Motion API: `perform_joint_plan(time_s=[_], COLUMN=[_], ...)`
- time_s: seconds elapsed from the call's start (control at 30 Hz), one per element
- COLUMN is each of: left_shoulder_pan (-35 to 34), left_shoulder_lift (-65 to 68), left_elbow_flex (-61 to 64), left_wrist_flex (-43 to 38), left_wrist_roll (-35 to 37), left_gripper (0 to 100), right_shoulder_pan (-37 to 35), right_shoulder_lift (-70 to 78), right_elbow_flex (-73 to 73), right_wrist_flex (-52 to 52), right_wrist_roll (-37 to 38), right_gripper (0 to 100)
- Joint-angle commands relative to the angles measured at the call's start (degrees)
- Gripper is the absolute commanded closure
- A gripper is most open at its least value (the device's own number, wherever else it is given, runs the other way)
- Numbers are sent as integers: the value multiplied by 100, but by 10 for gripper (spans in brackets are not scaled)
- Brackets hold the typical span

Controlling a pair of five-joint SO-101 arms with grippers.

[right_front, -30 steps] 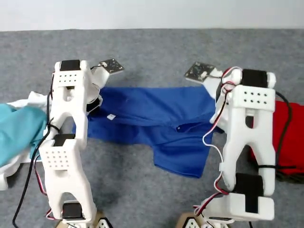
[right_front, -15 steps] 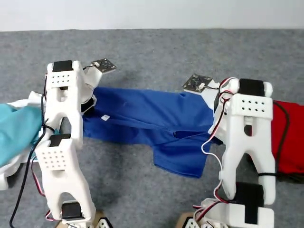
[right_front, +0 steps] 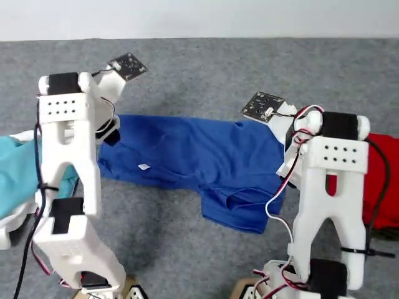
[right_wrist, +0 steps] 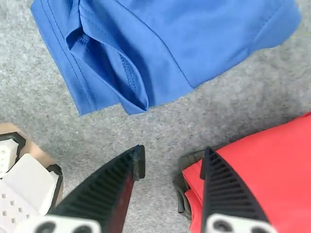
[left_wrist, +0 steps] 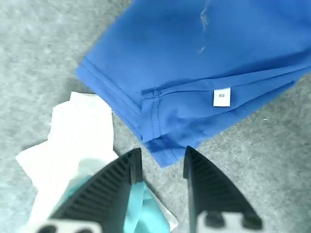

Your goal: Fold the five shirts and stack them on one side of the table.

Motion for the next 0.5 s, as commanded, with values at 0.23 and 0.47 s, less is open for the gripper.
perform_joint_plan(time_s=[0.23, 0.47], left_shoulder_pan=[360, 695], left_shoulder_lift=[633, 1811], left_elbow_flex=[-40, -48], left_wrist_flex=[-1196, -2084], left_wrist_roll=[1758, 2690], left_gripper=[997, 994], right_shoulder_pan=[-180, -453], right_shoulder_lift=[787, 2352], right_elbow_flex=[-44, -44], right_wrist_flex=[-2800, -4567], right_wrist_roll=[-1020, -1908], right_gripper=[985, 988])
